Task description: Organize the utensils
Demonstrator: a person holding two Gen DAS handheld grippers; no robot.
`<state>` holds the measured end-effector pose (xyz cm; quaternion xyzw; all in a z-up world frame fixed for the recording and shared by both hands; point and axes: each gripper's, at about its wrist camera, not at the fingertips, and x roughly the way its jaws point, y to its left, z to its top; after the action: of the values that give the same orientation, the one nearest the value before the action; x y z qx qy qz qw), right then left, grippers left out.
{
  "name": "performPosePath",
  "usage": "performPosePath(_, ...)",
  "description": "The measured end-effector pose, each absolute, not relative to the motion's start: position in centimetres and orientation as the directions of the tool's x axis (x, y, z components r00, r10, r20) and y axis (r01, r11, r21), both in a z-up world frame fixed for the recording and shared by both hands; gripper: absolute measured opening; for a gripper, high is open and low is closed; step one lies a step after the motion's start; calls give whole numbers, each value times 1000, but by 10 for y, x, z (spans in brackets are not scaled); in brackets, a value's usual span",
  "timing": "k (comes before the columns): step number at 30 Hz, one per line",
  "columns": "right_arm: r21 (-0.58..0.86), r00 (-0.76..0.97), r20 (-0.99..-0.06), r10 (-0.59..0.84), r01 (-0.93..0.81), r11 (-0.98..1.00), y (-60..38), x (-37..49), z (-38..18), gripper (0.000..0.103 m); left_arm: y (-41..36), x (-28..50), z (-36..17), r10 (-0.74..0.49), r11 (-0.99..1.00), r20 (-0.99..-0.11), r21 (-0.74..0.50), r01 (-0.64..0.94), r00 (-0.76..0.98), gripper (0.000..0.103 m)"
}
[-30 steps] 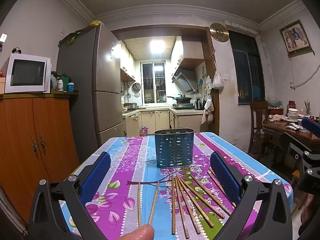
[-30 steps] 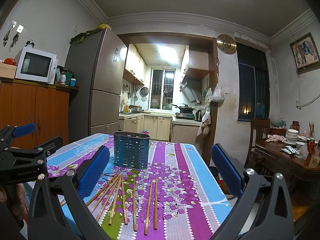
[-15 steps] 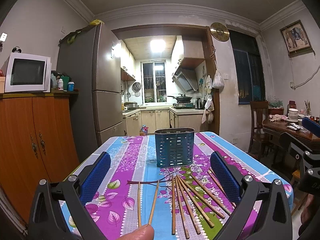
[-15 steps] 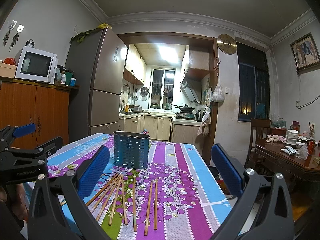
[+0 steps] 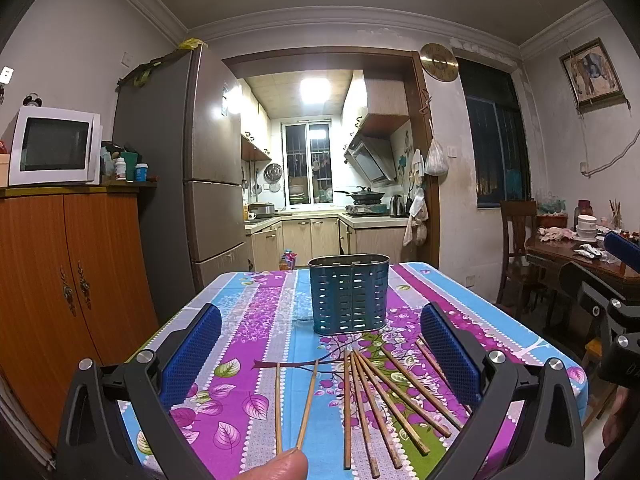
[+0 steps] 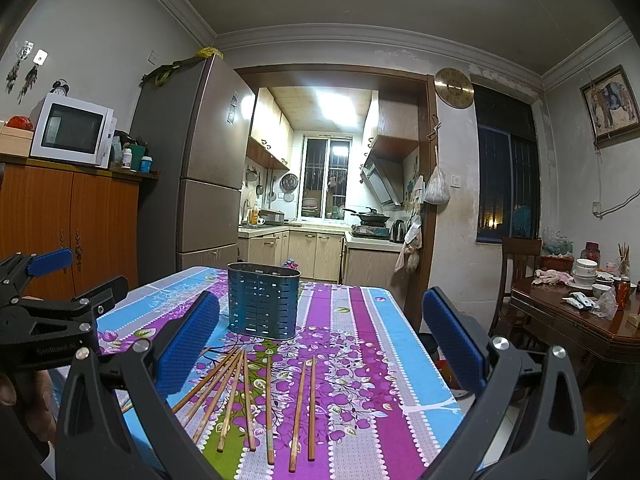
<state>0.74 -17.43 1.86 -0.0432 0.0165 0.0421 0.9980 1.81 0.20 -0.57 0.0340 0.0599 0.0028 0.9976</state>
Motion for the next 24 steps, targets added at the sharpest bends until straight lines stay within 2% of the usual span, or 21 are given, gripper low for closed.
performPosePath(14, -79, 996, -36, 83, -86, 993, -172, 11, 17, 98, 10, 23, -8, -7, 999, -104, 48, 12, 995, 100)
performPosePath(17, -95, 994, -43, 98, -102, 990, -170, 15, 15, 98, 23, 24, -4, 42, 996, -87, 79, -35, 995, 100)
performPosePath(24, -86, 989, -91, 117, -125, 988, -180, 20, 2, 98, 107, 25, -24, 105, 994, -167, 14, -104, 980, 100)
